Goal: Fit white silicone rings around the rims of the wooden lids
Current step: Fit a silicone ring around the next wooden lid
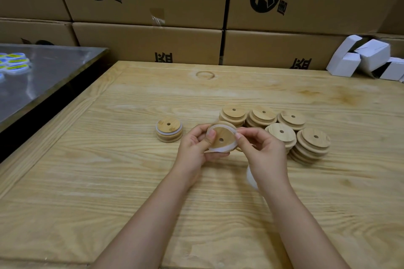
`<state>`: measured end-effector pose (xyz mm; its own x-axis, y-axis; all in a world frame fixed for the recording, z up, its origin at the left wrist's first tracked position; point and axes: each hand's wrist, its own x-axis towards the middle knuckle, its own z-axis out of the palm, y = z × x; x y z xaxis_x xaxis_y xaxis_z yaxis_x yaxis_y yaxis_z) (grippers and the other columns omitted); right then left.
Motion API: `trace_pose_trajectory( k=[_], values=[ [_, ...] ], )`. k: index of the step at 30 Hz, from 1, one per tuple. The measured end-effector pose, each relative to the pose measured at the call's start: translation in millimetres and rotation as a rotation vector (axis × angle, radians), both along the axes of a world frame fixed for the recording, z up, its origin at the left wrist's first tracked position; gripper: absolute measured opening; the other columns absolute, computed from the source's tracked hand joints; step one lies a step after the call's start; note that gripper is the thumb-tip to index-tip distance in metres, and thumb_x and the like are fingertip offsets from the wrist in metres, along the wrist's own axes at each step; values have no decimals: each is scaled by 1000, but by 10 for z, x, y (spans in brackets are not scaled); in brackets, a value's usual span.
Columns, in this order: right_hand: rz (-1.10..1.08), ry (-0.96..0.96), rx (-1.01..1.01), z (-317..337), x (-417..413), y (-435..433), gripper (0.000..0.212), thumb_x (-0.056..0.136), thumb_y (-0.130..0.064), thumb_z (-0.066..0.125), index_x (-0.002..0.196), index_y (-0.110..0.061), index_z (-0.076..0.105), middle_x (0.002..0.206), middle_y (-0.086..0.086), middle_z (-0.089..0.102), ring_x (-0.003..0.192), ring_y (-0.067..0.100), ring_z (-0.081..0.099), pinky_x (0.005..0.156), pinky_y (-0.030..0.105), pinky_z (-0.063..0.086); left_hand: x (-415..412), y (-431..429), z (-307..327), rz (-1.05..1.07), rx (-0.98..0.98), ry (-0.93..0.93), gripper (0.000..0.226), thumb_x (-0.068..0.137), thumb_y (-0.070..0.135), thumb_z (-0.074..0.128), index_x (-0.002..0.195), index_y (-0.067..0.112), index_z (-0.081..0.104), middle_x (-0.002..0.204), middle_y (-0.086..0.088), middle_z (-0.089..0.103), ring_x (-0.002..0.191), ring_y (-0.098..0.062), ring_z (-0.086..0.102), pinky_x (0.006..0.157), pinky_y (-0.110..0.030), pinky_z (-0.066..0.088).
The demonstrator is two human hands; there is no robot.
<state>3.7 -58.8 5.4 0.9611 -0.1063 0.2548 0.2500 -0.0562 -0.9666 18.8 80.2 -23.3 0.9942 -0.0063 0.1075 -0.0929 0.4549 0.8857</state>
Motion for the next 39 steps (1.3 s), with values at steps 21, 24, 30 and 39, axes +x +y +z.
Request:
trace_pose_trajectory(
  k=[21, 24, 30, 39],
  values=[
    [-165, -136, -457, -62, -36, 54, 6, 81, -11, 68, 85, -15, 66, 84, -5, 67, 81, 11, 62, 76, 28, 49, -27, -37, -30, 169, 359, -127, 18, 87, -1, 58, 89, 16, 56, 80, -2, 65, 69, -8, 61, 63, -33, 51],
    [-139, -83, -320, -72, -31, 43, 12, 80, -11, 69, 78, -23, 66, 80, -15, 69, 79, 3, 64, 75, 21, 51, -40, -52, -11, 147, 309, -110, 19, 88, -3, 56, 90, 16, 54, 79, 0, 64, 71, -10, 60, 66, -36, 52],
    [-55, -14, -90, -94, 23, 25, 24, 79, -2, 69, 70, -24, 68, 78, -11, 72, 79, 6, 67, 74, 19, 51, -34, -43, 23, 121, 203, -83, 22, 90, -5, 50, 96, 16, 53, 86, 3, 60, 76, -2, 61, 67, -29, 55],
    [-44, -66, -217, -12, -26, 34, 19, 78, -6, 70, 72, -23, 68, 82, -12, 70, 86, 0, 64, 80, 16, 47, -20, -33, 36, 32, -10, 28, 18, 92, -1, 47, 98, 14, 55, 89, -6, 61, 81, -17, 62, 68, -41, 58]
  ],
)
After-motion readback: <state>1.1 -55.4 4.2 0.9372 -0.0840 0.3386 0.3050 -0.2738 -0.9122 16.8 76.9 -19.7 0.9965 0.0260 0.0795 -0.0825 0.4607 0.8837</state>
